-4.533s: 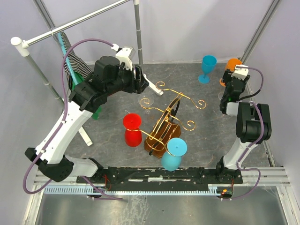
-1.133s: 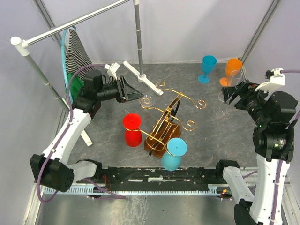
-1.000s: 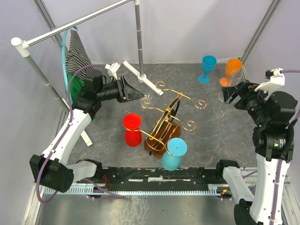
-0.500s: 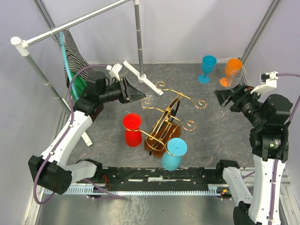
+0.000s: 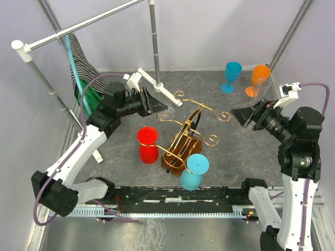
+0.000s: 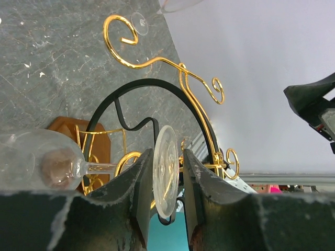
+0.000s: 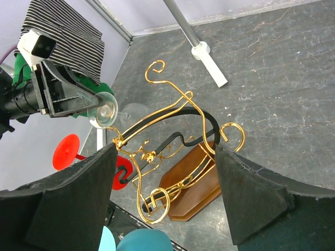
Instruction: Take the wine glass off the wine glass rack
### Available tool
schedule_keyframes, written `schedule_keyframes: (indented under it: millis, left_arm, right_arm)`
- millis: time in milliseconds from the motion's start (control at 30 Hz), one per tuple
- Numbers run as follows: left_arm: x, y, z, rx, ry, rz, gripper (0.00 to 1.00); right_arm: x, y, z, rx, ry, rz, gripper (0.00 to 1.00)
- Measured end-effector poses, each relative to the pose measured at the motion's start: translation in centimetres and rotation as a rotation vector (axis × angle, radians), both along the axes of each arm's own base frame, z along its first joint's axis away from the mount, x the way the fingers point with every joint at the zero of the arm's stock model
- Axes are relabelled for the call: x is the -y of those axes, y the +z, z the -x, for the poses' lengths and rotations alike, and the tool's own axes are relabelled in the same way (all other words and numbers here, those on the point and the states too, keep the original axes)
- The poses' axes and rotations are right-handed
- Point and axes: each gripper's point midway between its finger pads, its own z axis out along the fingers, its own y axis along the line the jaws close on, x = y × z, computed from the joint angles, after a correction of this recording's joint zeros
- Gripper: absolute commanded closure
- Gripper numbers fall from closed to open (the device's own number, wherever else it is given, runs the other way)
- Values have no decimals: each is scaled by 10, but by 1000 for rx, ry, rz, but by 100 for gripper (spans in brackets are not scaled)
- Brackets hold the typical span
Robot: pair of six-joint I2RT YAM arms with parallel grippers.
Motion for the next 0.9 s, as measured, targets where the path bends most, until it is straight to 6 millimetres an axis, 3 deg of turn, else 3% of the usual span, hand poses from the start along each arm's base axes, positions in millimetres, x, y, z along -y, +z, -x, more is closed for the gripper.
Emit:
schedule_keyframes:
  millis: [300, 900]
  left_arm:
    - [0, -8, -2, -22, 42, -40, 95]
    - [-25, -14, -12, -32, 184, -176, 97]
  right_arm:
    - [0, -1, 2, -3, 1, 6, 17]
    - [0, -2, 3, -1, -2, 6, 17]
